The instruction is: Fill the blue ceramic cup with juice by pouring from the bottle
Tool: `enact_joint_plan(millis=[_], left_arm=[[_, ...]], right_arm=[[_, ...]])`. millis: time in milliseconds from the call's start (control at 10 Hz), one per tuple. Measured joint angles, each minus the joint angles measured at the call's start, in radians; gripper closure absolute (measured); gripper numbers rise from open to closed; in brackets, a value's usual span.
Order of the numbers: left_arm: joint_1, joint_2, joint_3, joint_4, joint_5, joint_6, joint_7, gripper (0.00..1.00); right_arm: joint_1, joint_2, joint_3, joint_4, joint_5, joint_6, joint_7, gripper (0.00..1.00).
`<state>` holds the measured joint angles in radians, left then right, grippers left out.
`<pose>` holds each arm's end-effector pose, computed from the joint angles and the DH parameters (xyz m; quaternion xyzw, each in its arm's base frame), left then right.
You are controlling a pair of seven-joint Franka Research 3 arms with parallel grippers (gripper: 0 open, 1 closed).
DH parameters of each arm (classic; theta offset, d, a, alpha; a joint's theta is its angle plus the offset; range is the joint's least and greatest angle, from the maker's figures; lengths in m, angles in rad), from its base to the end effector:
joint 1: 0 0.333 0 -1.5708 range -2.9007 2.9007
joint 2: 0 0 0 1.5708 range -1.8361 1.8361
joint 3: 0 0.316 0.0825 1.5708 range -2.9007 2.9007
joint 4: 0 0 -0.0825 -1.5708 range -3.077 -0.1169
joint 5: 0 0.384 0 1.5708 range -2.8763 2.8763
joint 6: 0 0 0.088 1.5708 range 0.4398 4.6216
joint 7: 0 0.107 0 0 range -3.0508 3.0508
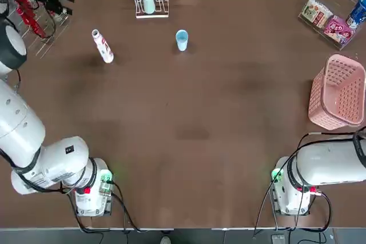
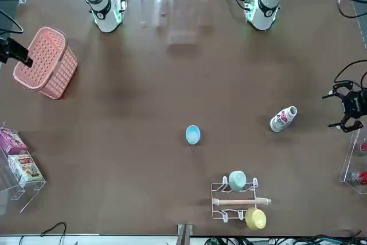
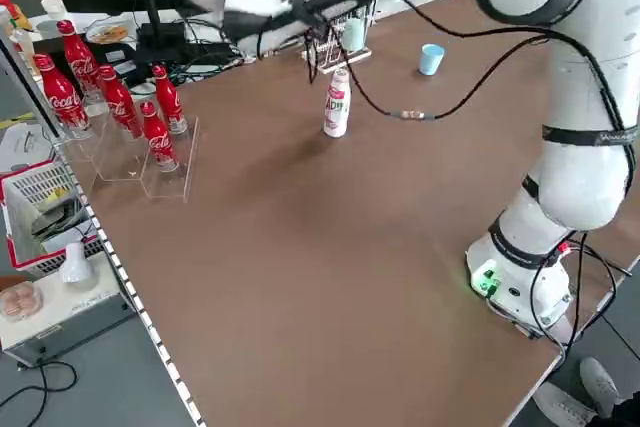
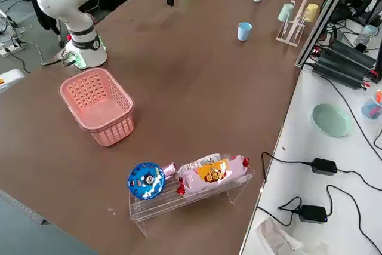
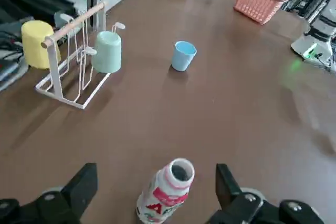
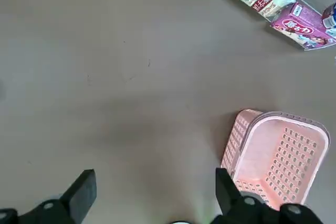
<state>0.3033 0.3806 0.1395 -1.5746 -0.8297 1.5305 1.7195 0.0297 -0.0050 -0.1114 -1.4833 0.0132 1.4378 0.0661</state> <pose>0.6082 0.1859 0.4255 0.7680 -0.4842 0.2392 0.3443 0.5376 -0.0426 0.6565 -0.9971 0.0731 0.0202 0.0070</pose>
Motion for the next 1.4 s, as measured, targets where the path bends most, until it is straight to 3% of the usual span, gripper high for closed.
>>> enact_joint_plan(millis=[300, 900, 1100, 1300, 1400], left_arm=[[-0.126, -0.106, -0.005, -0.015, 0.153, 0.128, -0.268, 0.00], [-0.322, -0.271, -0.011, -0.027, 0.485, 0.194, -0.841, 0.00], [-0.380, -0.323, -0.054, -0.028, 0.625, 0.196, -1.116, 0.00], [-0.394, -0.367, -0.139, -0.031, 0.689, 0.196, -1.360, 0.00], [-0.395, -0.384, -0.146, -0.033, 0.709, 0.196, -1.399, 0.00]], right_arm=[[0.000, -0.004, 0.001, -0.023, 0.000, 0.017, -0.001, 0.00], [0.003, -0.013, 0.009, -0.029, 0.000, 0.026, -0.004, 0.00], [0.003, -0.013, 0.009, -0.030, 0.000, 0.028, -0.004, 0.00], [0.004, -0.013, 0.009, -0.031, 0.000, 0.029, -0.005, 0.00], [0.004, -0.013, 0.009, -0.031, 0.000, 0.029, -0.005, 0.00]])
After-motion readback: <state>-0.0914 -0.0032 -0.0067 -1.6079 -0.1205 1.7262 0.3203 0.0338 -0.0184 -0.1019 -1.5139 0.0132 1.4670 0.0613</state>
